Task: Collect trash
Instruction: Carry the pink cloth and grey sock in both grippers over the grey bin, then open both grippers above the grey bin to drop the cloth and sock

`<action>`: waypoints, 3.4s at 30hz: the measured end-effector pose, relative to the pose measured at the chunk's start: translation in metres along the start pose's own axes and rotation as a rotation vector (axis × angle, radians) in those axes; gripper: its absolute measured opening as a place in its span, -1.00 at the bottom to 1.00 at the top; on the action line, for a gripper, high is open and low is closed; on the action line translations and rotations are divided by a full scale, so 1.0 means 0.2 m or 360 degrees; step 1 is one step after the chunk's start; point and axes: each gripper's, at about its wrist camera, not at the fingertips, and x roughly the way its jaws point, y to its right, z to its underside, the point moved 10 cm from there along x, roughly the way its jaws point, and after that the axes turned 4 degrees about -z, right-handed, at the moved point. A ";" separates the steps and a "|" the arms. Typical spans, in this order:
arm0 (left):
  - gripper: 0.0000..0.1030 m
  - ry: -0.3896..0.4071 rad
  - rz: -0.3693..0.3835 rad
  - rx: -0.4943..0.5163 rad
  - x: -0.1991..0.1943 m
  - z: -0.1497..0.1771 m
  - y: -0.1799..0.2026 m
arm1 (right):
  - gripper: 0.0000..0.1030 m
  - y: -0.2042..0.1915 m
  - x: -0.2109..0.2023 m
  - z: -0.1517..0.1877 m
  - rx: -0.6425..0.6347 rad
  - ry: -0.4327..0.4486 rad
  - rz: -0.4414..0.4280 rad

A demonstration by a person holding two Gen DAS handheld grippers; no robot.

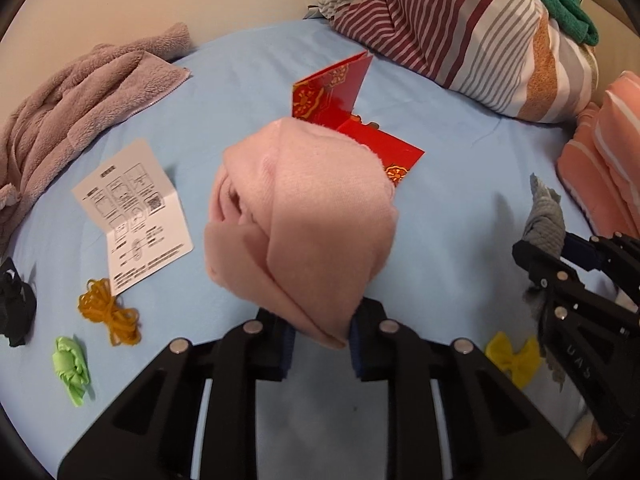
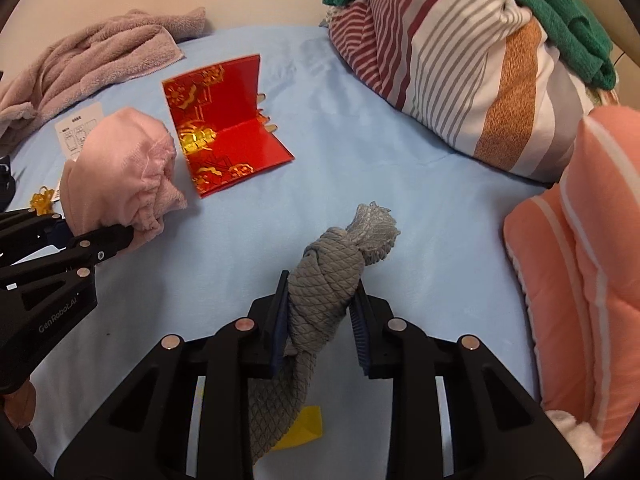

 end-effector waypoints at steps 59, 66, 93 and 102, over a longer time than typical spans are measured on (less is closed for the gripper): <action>-0.57 0.0118 -0.0927 -0.1285 -2.40 2.30 -1.88 | -0.49 -2.90 -2.00 0.92 -0.1277 0.0286 -0.1182; -0.57 0.0069 -0.1202 -0.1555 -2.82 2.83 -2.10 | -0.49 -3.40 -2.32 1.21 -0.1561 0.0308 -0.1413; -0.57 -0.0184 -0.2011 -0.2291 -4.26 4.10 -2.08 | -0.49 -4.53 -3.89 2.37 -0.2461 0.0124 -0.2344; -0.56 -0.0194 -0.2084 -0.2368 -4.53 4.23 -2.15 | -0.49 -4.74 -4.26 2.54 -0.2466 0.0114 -0.2375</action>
